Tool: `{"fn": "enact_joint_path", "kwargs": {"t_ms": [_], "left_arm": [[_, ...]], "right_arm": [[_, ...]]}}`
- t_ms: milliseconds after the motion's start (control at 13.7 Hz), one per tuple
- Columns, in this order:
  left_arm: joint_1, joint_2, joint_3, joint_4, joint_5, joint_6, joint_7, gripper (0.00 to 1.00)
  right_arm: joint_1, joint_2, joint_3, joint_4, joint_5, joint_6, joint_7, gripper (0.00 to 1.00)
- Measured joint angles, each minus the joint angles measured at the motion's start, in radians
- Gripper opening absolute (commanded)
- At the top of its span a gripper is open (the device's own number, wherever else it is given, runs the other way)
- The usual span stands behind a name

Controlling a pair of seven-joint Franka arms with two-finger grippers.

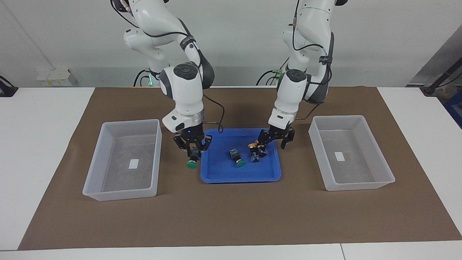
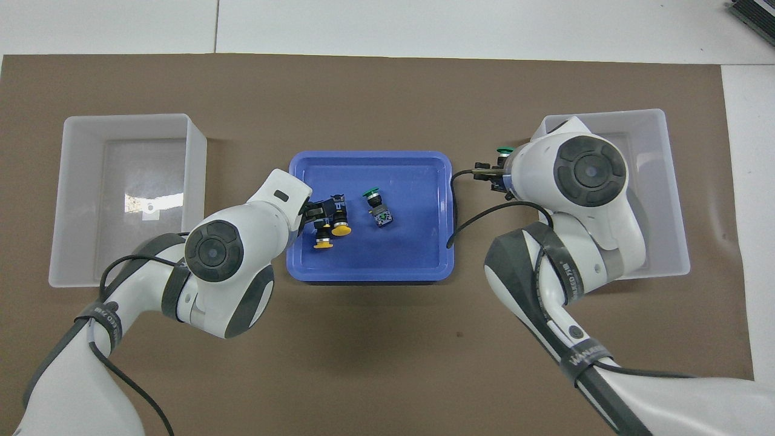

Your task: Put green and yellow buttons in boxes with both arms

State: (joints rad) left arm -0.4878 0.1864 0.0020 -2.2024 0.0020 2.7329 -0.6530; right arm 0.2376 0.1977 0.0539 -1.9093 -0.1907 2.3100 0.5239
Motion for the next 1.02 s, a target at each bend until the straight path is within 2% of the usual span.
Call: {"fn": "enact_joint_path", "kwargs": {"t_ms": [146,510,801,1020], "left_arm": [[-0.020,0.019,0.000,0.000,0.000,0.010,-0.023,0.83],[-0.025,0.048,0.001,0.000,0.000,0.037,-0.026,0.63],[-0.027,0.047,0.001,0.003,0.000,0.042,-0.026,0.46],[-0.030,0.047,0.001,0.005,0.000,0.043,-0.028,0.46]], "right_arm": [[-0.061,-0.027,0.000,-0.028,0.000,-0.018,-0.096,0.00],[-0.211,-0.036,-0.001,-0.044,0.017,-0.028,-0.369,0.00],[-0.330,-0.017,-0.001,-0.054,0.095,0.031,-0.593,0.00],[-0.357,0.031,-0.001,-0.054,0.100,0.111,-0.635,0.00]]}}
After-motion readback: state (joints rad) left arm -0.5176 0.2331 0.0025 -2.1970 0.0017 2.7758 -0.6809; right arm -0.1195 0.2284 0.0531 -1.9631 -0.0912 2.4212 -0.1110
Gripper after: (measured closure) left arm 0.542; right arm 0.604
